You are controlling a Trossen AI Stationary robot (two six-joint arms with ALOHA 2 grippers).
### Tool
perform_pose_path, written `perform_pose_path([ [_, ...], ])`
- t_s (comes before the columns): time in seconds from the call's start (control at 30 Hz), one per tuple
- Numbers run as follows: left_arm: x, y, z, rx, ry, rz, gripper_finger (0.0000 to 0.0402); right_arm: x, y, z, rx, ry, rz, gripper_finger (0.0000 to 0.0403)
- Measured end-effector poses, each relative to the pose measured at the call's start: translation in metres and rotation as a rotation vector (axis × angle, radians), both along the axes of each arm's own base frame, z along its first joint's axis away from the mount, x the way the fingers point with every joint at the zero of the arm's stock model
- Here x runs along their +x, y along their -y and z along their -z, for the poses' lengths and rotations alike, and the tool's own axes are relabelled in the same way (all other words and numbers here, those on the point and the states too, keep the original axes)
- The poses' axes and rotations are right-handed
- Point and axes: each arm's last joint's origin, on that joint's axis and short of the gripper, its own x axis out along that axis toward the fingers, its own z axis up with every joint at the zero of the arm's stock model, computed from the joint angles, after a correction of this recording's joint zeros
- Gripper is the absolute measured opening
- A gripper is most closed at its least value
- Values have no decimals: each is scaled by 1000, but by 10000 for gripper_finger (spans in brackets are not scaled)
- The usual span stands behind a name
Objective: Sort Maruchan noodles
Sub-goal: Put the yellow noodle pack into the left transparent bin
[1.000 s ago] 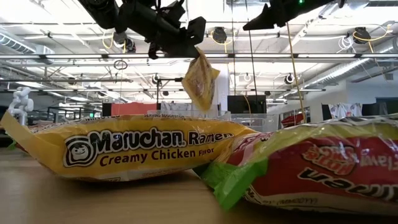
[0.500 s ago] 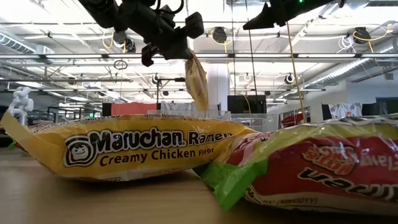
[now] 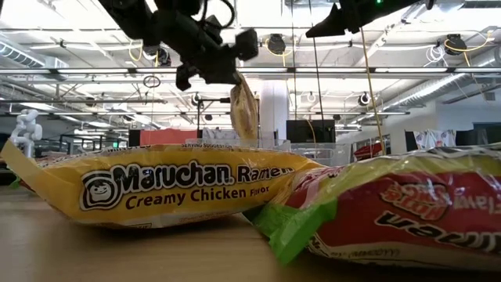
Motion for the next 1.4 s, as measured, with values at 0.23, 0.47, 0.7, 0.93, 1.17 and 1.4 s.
perform_pose_path([
  [0.23,10,-1,18,24,-30,7,0,0,0,0,2,0,-11,105],
  [0.47,15,-9,24,62,-29,-3,0,0,0,0,2,0,-11,105],
  [0.7,16,-21,30,61,-33,-38,1,0,0,0,2,0,-11,105],
  [0.93,20,-29,28,87,-35,-53,1,0,0,0,2,0,-12,105],
  [1.17,48,-33,22,166,-102,-35,1,0,0,0,2,-1,-12,105],
  [1.4,87,-35,26,217,-239,24,1,0,0,0,2,-2,-13,105],
])
